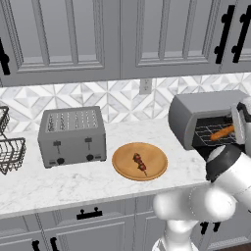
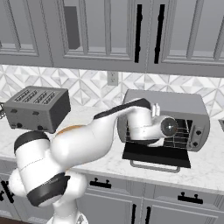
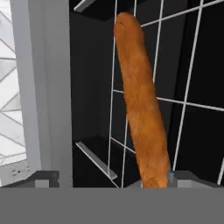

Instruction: Pick up the kebab skewer and baguette bread, and place them inside the toaster oven. Close the toaster oven door and start by setting the timer.

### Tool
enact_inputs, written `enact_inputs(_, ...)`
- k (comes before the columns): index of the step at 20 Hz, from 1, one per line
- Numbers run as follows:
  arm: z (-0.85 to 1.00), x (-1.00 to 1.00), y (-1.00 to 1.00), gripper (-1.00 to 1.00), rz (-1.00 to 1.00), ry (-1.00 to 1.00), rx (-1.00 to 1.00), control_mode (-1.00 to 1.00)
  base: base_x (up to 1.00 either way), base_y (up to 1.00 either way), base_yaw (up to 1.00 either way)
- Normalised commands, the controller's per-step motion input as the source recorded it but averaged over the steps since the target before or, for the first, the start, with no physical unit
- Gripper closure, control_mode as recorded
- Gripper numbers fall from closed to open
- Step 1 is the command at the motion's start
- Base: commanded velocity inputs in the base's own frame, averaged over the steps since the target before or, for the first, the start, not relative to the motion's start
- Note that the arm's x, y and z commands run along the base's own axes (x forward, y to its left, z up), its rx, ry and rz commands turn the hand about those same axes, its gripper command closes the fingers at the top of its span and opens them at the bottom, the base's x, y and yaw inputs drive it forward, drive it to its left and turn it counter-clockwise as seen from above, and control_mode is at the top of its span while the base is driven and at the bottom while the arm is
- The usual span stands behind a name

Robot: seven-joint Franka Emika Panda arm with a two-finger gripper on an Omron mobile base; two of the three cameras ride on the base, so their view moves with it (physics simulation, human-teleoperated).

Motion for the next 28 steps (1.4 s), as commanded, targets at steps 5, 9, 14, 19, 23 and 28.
enact_inputs(5,0.69,-0.67,0.88,-1.0,0.07,0.07,-0.2,-1.0,0.0,0.0,0.0)
enact_inputs(9,0.17,-1.0,1.0,-1.0,0.31,0.02,-0.29,-1.0,0.0,0.0,0.0)
enact_inputs(14,0.23,-0.9,1.0,-1.0,0.5,0.08,-0.32,-1.0,0.0,0.0,0.0)
enact_inputs(19,0.07,-0.35,0.98,-1.0,0.59,0.19,-0.35,-1.0,0.0,0.0,0.0)
enact_inputs(23,-0.16,0.1,0.98,-1.0,0.53,0.15,-0.27,-1.0,0.0,0.0,0.0)
enact_inputs(28,-0.57,0.72,0.89,-1.0,0.42,0.16,-0.13,-1.0,0.0,0.0,0.0)
